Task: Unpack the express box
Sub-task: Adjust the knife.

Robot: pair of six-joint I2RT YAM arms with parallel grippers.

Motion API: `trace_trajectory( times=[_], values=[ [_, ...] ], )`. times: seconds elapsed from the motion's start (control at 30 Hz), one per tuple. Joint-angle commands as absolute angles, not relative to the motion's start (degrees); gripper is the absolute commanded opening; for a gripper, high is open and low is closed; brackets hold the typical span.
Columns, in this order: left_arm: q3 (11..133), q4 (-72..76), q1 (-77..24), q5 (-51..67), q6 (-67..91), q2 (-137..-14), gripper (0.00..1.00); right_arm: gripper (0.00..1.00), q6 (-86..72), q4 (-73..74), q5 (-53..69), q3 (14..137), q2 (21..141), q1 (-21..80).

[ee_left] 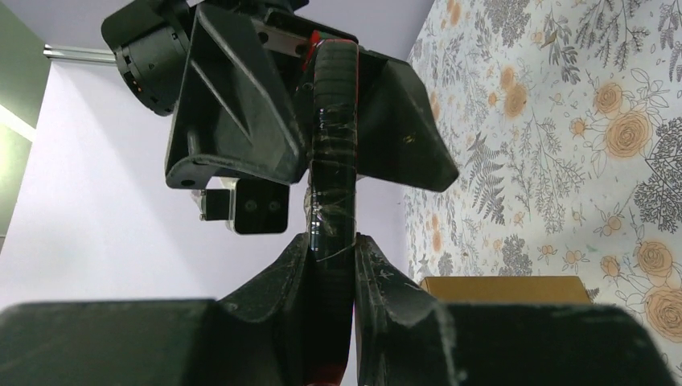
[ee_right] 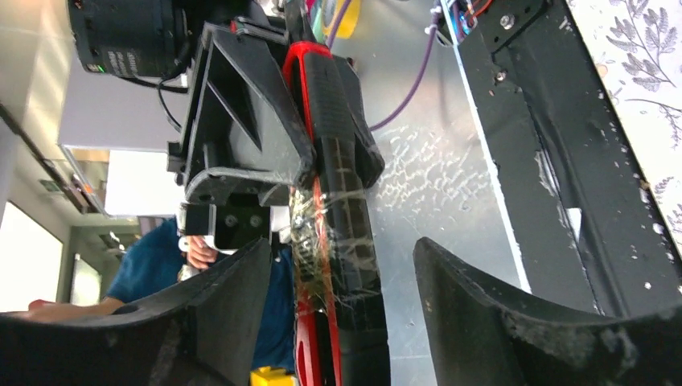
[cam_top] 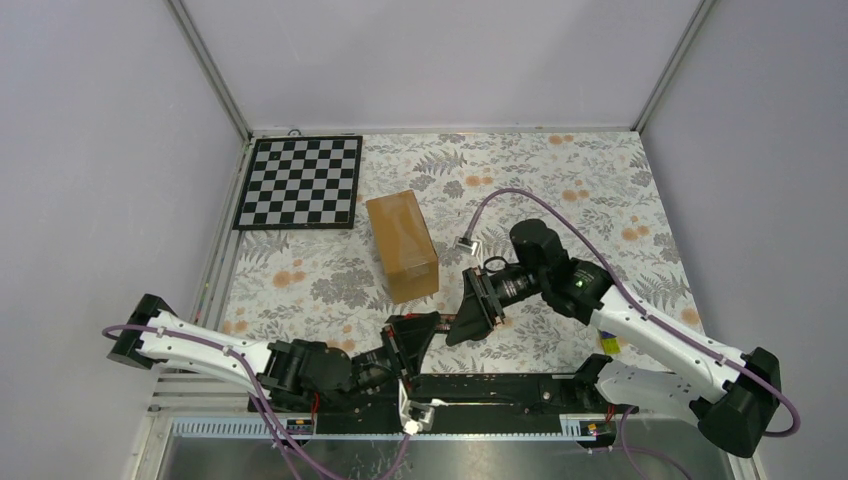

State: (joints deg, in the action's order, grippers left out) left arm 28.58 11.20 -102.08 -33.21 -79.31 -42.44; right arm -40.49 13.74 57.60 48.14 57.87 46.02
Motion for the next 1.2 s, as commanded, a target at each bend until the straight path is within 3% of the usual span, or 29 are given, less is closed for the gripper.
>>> trace_trajectory(
  times=[0.0, 0.17, 0.4, 0.57, 0.6, 0.8, 1.03, 1.17],
  values=[
    [29.45, 17.15, -102.39, -32.86, -79.94, -42.1, 0.0, 0.69, -48.59, -0.21, 60.68, 47.26, 58.69, 47.5],
    [28.77, 17.0, -102.39, -32.7, -79.25, -41.95, 0.0, 0.47, -54.64, -8.09, 62.04, 45.15, 58.17, 47.55],
    [28.3, 16.88, -102.39, -30.8, -79.41, -43.53, 0.0, 0.4, -61.48, -16.89, 63.37, 40.74, 58.19, 47.68],
    [28.2, 18.6, -101.74, -30.7, -78.27, -43.89, 0.0, 0.09, -61.66, -16.15, 62.77, 40.37, 56.64, 47.71],
    [28.28, 18.32, -101.65, -30.94, -77.28, -43.86, 0.05, 0.01, -61.35, -15.43, 62.33, 40.34, 56.16, 47.72],
    [28.4, 17.12, -100.38, -31.84, -71.3, -43.97, 0.61, 0.0, -57.88, -8.26, 56.4, 40.95, 53.05, 47.69],
    [32.19, 11.16, -93.25, -27.79, -56.92, -44.22, 0.88, 0.0, -53.48, 4.09, 44.61, 42.22, 49.81, 46.13],
    [35.04, 8.15, -89.57, -25.92, -49.77, -44.46, 0.94, 0.0, -51.81, 8.45, 37.51, 41.55, 48.69, 44.87]
  ],
)
